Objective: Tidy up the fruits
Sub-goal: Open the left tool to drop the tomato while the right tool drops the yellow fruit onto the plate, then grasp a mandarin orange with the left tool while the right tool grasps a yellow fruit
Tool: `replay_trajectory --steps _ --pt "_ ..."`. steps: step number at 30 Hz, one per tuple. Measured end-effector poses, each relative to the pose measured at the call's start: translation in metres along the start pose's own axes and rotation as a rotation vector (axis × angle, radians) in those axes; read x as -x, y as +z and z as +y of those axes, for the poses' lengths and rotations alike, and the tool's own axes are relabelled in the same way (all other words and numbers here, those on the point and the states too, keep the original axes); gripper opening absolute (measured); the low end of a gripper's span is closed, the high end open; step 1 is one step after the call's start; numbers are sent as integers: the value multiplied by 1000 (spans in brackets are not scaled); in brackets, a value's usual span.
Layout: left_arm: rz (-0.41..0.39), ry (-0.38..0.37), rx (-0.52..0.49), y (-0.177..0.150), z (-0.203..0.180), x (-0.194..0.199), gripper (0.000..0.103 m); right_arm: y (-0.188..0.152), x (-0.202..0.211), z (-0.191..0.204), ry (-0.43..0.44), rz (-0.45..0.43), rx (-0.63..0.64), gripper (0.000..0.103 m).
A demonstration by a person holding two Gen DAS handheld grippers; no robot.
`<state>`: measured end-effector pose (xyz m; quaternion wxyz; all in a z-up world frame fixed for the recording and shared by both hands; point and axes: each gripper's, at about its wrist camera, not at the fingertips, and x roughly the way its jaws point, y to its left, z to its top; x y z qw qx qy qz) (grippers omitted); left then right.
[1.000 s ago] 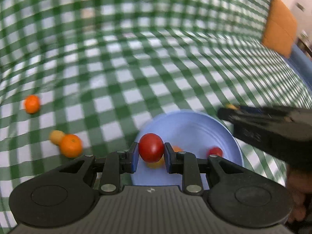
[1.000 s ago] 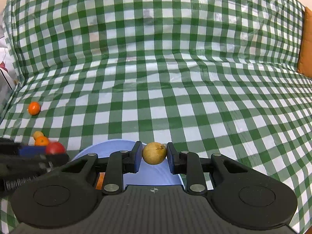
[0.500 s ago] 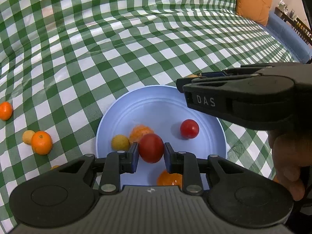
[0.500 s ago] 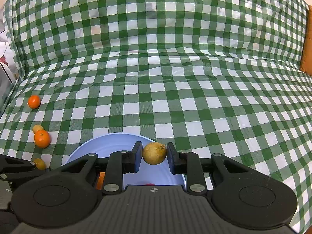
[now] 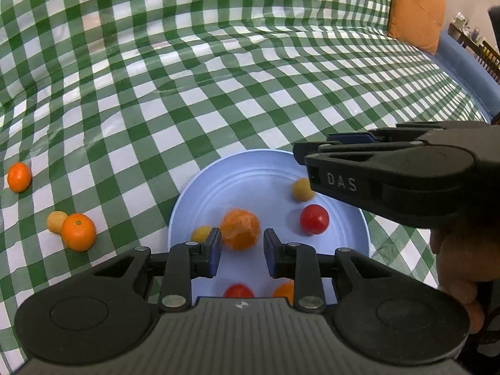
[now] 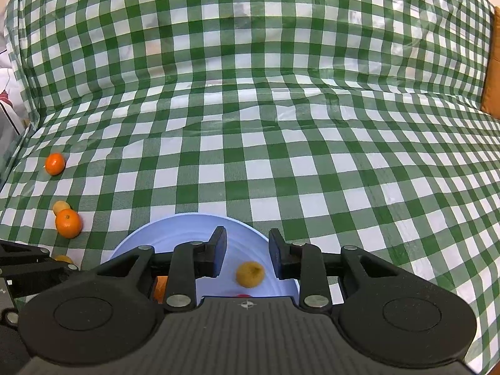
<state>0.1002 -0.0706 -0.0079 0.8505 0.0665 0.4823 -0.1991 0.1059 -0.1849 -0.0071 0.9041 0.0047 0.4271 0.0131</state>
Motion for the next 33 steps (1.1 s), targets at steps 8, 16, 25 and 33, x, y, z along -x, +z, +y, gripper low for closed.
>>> replay_trajectory --steps 8,16,25,33 --pt "-12 27 36 2 11 3 32 0 1 2 -2 -11 -4 36" --pt "-17 37 52 2 15 6 32 -1 1 4 -2 -15 0 36" --pt "-36 53 75 6 23 12 31 -2 1 7 0 -20 4 36" --pt "-50 75 121 10 44 18 31 -3 6 16 40 -60 13 35"
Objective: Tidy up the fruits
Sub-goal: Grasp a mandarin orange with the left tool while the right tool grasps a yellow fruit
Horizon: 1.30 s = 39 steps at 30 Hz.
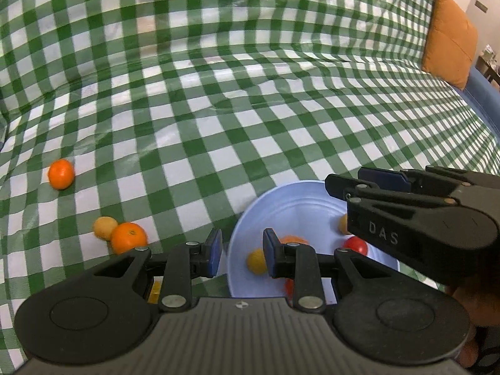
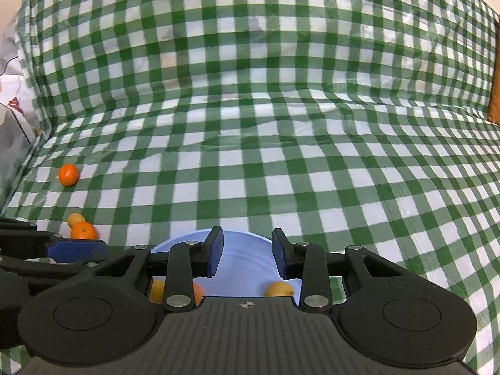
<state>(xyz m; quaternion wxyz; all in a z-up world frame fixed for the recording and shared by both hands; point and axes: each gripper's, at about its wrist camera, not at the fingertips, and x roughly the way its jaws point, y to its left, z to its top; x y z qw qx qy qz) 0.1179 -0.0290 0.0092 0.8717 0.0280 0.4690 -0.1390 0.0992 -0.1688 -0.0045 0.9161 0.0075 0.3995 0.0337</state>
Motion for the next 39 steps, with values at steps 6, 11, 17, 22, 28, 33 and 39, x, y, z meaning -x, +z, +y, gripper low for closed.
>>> replay_trajectory --steps 6,11,17,22,28,33,39 --pt "-31 29 114 12 47 9 31 0 2 17 59 -31 15 29" --pt "-39 70 273 9 108 11 31 2 3 35 137 -50 28 29" --pt "-4 105 361 -3 148 0 31 -4 -5 73 270 -9 125 29" --pt "6 85 406 -5 161 -7 31 -9 -14 104 350 38 203 29" --pt "41 -28 407 -8 155 -20 33 -28 -34 132 394 127 294 37" --pt "106 -60 368 -10 142 -38 35 -32 -44 141 398 159 327 38" --pt "115 -81 377 -9 139 -50 36 -36 -58 149 377 215 361 38"
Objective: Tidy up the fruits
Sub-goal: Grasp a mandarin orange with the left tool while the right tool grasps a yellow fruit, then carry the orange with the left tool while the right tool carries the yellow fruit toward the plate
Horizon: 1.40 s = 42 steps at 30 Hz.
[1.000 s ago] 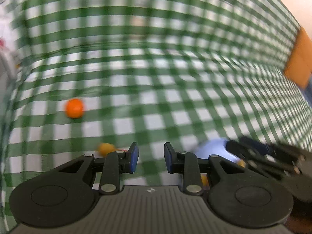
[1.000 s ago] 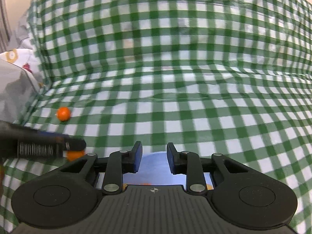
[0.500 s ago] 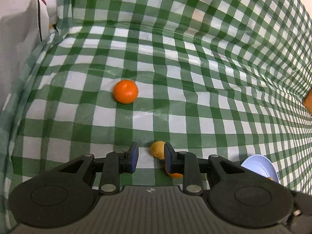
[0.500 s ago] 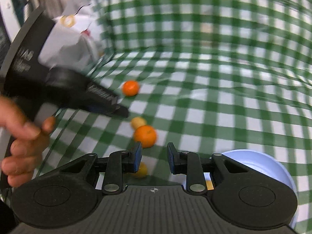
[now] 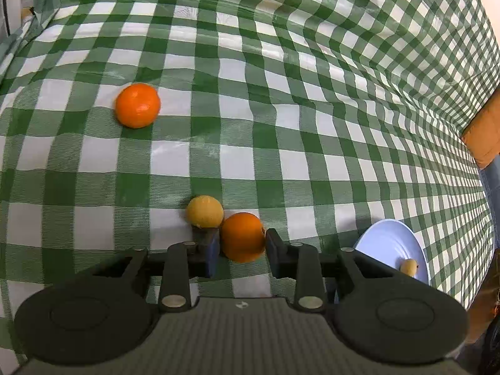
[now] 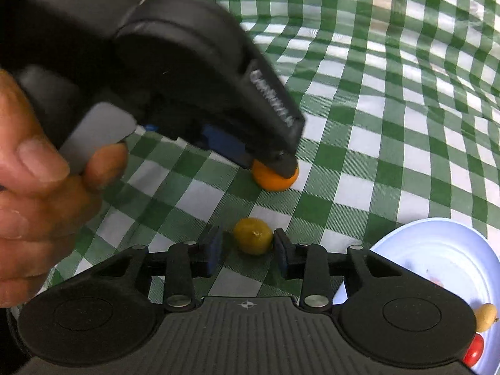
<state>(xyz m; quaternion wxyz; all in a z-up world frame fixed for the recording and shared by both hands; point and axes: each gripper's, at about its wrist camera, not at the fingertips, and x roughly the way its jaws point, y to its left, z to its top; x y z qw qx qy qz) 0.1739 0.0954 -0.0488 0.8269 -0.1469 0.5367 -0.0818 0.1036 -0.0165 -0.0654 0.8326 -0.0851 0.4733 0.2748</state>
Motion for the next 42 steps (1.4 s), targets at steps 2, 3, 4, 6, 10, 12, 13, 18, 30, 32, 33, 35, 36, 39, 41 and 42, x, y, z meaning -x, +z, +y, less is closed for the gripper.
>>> replay_trajectory --steps 2,3,4,6,10,12,13,18,30,32,33,35,36,39,41,42 --pt "6 0 -3 2 -2 -6 36 0 0 0 1 0 2 38" --pt "7 4 -7 2 -5 -8 36 0 -1 0 3 0 1 36" --pt "9 7 -11 2 -7 -8 35 1 -2 0 2 1 1 34" --pt "7 15 -16 3 -10 -9 34 1 -1 0 -5 -2 1 29" --pt "-39 13 -42 7 -15 10 33 3 4 -3 -8 -16 -11 29" --pt "-87 27 -44 7 -14 27 33 0 10 -1 -19 -28 -24 29" --pt "-111 52 -49 7 -13 33 34 -1 11 -3 -27 -33 -36 29" --pt "-142 248 -65 4 1 44 34 -1 12 -4 -77 -35 -74 29" --pt "-29 329 -145 -8 9 17 34 -1 -10 4 -111 1 -55 29" --pt "-33 330 -144 -7 8 17 34 -1 -10 5 -114 1 -52 29" --pt "-34 330 -144 -7 7 16 34 -1 -10 5 -116 1 -49 29" --pt "-40 331 -144 -8 9 19 34 -1 -8 4 -117 2 -48 29" --pt "-44 326 -143 -9 9 20 34 -1 -8 5 -117 2 -48 29" --pt "-63 301 -145 -9 5 27 33 0 -6 6 -123 -6 -51 29" --pt "-85 294 -154 -7 1 35 33 1 -2 7 -127 -24 -58 29" --pt "-99 289 -157 -7 -1 39 33 2 1 7 -127 -34 -63 29"
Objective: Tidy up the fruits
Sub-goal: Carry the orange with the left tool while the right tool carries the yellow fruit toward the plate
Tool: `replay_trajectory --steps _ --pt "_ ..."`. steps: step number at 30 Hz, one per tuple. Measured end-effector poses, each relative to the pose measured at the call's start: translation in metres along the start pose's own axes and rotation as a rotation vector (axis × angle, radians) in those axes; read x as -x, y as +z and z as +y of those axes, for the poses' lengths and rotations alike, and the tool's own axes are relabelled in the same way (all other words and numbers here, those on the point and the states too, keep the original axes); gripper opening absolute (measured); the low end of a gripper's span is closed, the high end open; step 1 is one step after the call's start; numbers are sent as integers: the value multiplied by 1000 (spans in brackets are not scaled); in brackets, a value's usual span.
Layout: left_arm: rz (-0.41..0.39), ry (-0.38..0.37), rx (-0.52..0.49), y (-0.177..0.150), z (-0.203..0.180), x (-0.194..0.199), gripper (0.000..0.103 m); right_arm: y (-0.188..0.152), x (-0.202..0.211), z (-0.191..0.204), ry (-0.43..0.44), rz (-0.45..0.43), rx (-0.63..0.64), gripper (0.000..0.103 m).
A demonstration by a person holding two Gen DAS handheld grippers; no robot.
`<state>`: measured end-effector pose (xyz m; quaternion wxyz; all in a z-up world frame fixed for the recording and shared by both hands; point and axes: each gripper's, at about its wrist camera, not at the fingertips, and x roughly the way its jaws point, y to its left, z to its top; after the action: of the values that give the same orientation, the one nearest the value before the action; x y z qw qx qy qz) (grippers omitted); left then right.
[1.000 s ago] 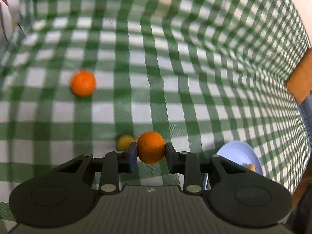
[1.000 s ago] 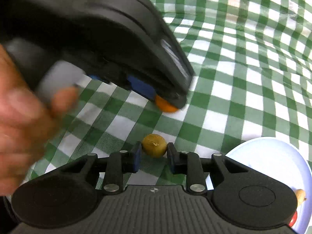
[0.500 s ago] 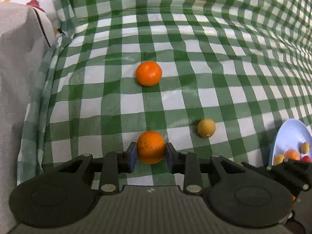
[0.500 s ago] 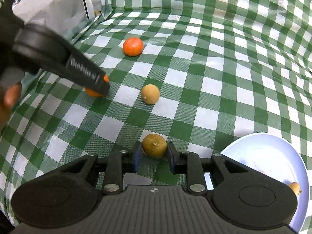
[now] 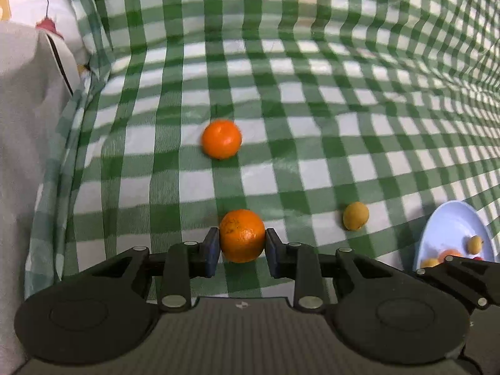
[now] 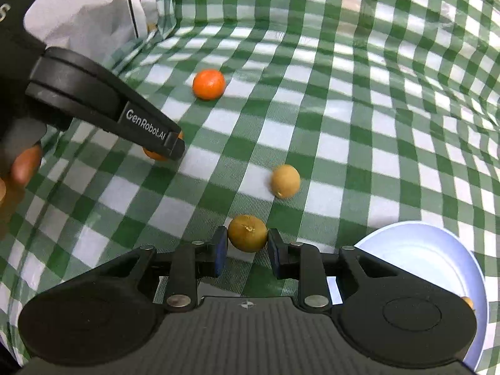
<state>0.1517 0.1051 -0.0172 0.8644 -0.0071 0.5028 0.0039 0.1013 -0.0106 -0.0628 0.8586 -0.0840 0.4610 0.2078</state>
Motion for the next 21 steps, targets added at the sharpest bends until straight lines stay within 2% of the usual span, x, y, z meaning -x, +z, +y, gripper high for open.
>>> replay_trajectory --steps 9,21 --pt "-46 1 -3 2 -7 26 33 2 26 -5 -14 -70 -22 29" --pt "-84 -14 -23 1 -24 47 33 4 59 -33 -48 -168 -85 29"
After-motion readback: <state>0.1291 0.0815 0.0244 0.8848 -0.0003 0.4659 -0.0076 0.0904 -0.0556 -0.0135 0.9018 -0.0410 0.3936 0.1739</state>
